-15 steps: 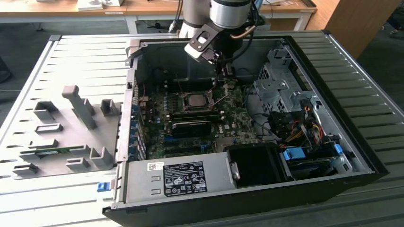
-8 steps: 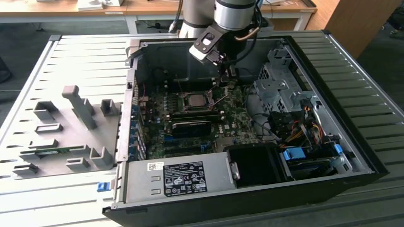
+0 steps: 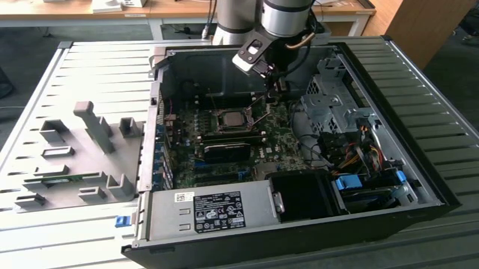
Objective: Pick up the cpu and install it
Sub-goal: 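Close the cpu cover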
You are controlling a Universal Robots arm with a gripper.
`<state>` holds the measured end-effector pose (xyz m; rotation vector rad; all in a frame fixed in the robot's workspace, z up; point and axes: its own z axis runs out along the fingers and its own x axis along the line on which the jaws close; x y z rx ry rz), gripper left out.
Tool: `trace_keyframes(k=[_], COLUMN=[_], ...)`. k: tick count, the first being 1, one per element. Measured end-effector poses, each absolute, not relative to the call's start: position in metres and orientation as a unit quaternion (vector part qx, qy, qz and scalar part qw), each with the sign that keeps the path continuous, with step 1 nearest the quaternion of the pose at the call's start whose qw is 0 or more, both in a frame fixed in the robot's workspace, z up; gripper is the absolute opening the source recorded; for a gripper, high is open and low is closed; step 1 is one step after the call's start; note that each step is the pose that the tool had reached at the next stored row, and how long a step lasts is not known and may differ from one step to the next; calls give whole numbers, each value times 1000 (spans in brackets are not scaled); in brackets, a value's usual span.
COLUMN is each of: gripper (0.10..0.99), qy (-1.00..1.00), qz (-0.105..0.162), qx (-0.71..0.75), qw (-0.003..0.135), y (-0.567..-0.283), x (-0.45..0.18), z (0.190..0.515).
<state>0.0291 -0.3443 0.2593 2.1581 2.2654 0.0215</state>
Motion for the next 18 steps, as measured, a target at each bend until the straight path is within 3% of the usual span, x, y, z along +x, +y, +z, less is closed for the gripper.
trace_keyframes(k=[18], gripper=[106], qy=[705], qz=[6], qx=[709], qw=[7], y=[-337], x=[51], z=[252])
